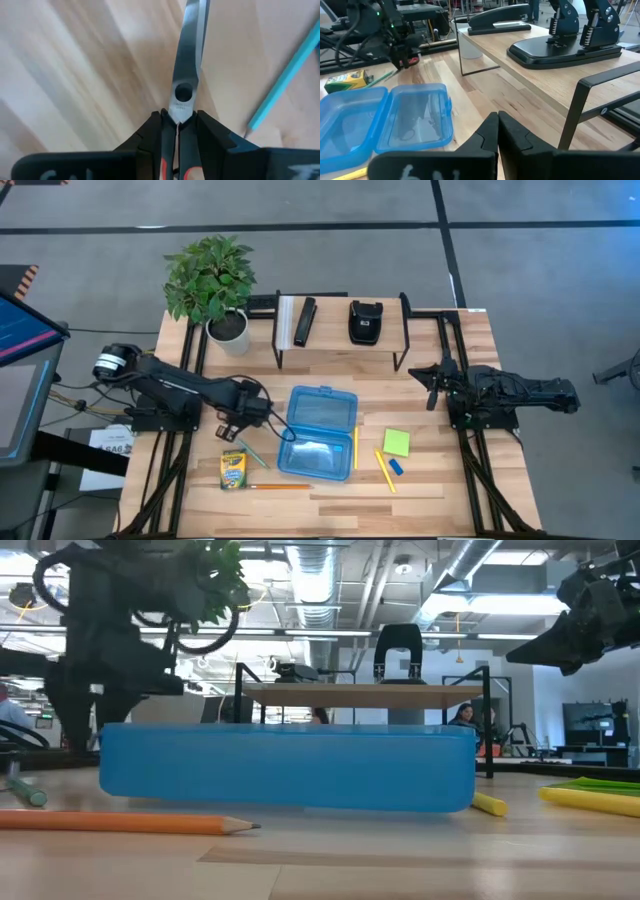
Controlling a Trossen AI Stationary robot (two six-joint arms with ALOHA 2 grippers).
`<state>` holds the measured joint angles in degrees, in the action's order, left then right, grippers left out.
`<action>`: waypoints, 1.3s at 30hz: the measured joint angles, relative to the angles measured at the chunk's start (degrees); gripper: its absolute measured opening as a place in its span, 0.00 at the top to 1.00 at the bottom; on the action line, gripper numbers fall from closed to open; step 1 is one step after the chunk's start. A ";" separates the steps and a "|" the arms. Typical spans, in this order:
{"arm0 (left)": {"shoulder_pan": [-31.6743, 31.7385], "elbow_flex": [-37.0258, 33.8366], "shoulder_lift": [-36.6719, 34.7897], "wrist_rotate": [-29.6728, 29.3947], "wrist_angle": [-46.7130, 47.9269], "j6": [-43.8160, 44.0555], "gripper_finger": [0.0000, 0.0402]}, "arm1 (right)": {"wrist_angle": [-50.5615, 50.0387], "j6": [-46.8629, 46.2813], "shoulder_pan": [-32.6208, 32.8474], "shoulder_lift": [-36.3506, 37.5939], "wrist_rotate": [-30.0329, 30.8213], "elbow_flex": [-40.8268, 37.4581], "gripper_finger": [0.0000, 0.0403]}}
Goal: Pack school essentials
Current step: Put the red scissors into the supply box
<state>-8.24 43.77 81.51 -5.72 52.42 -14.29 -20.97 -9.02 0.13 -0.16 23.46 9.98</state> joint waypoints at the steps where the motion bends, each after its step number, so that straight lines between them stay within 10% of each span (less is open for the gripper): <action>1: 0.01 0.20 -0.90 -0.04 -0.15 0.73 0.83 | 0.00 -0.02 0.01 0.00 0.00 0.00 0.94; 23: -10.78 21.26 3.20 -0.73 2.24 12.07 0.99 | 0.00 -0.02 0.01 0.00 0.00 0.00 0.94; 31: -12.20 16.87 0.69 -1.99 2.78 16.99 0.79 | -0.02 0.00 0.01 0.00 0.00 0.00 0.94; 39: -14.30 -1.79 -10.33 -2.05 -12.70 22.22 0.50 | 0.00 0.00 -0.01 0.02 0.00 0.00 0.94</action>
<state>-22.54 41.99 71.18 -7.77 39.72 7.92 -20.97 -9.02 0.12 -0.14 23.46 9.98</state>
